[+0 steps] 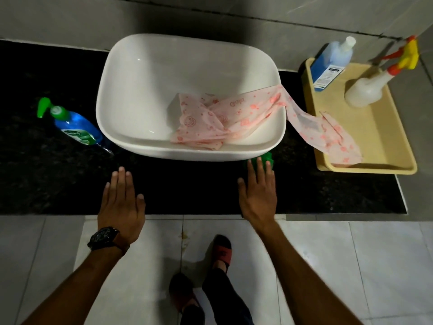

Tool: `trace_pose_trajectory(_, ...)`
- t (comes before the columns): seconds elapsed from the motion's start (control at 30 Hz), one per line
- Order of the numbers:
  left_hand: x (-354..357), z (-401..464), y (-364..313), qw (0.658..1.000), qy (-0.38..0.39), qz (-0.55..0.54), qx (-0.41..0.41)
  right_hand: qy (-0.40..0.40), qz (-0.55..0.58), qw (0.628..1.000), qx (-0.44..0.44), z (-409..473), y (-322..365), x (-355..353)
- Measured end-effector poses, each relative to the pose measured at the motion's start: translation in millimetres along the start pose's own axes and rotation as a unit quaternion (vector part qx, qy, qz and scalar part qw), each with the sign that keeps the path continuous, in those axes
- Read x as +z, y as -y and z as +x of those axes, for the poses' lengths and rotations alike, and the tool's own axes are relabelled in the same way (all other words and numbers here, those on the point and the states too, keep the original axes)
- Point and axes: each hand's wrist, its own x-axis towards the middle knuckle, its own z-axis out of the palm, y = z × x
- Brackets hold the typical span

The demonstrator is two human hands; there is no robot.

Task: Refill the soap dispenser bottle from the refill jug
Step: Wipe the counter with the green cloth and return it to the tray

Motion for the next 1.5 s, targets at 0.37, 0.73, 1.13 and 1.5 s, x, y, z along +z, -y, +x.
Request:
trace_pose_trajectory(0.37,-13,-2,-3,0.999,0.034,-0.005,0.001,0.075,0.014,0.985,-0.152,-37,129,29)
trace_pose_trajectory(0.73,-11,-6,-145,0.988,0.065,-0.039,0.133,0.024,0.023,0.992,-0.118,-40,12,-38)
trace_pose_trajectory(1.13,-43,51,-431,0.931,0.024,-0.165,0.326,-0.283,0.004,0.958,0.038,30,-214,-161)
trace_pose_trajectory(1.5,-23,146,-528,0.973,0.038,-0.148,0.17,-0.236,0.023,0.965,0.112,143,-297,-177)
